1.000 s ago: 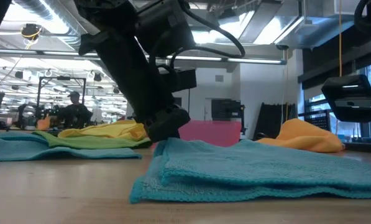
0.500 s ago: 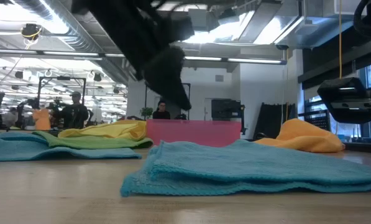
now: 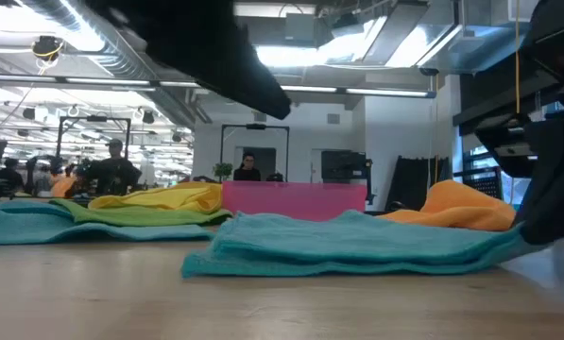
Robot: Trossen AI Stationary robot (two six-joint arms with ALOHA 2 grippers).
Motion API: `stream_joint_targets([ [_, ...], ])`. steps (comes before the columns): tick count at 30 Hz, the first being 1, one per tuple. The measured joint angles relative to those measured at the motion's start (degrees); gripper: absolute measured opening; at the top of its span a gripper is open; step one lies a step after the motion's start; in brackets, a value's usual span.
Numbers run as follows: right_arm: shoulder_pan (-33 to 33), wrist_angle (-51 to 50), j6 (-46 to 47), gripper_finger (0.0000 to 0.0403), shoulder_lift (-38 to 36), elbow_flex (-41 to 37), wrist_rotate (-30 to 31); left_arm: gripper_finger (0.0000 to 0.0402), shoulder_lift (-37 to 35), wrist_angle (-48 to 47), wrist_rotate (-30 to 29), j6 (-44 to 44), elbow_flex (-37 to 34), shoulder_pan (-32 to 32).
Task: Roll microfiber towels into tight, uniform cylinder then place into a basket
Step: Fold the right blue microfiber towel
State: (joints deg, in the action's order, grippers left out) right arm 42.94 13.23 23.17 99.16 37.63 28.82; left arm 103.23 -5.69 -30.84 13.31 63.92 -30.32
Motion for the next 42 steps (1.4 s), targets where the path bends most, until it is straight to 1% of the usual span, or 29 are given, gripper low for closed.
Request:
stream_joint_targets([
  [3,-0.2,0.7,0.8,0.0003,-1.2,0.0,0.3,0.0208,1.7,1.0,-0.2,0.0,0.0,-3.3],
  [8,-0.6,1.8,0.6,0.0002,-4.4,0.1,3.9,0.0206,4.3,0.8,-0.1,1.6,0.0,-7.2],
  [12,-1.3,1.6,0.5,0.0002,-7.5,0.2,6.1,0.0206,6.5,0.7,-4.1,2.6,0.0,-8.5],
  [17,-3.0,1.6,0.3,0.0002,-9.9,0.2,6.4,0.0209,9.1,1.6,-6.7,2.6,0.0,-8.8],
  [25,-5.9,1.5,0.6,0.0002,-11.0,0.2,7.6,0.0215,12.3,3.7,-8.0,2.6,0.0,-8.5],
  [35,-7.8,1.2,1.6,0.0002,-11.0,0.2,7.5,0.0214,12.6,3.3,-9.8,-0.1,0.0,-8.5],
  [42,-8.0,-2.1,4.2,0.0002,-11.0,0.3,7.6,0.0213,12.6,3.2,-11.1,-0.5,0.0,-9.0],
])
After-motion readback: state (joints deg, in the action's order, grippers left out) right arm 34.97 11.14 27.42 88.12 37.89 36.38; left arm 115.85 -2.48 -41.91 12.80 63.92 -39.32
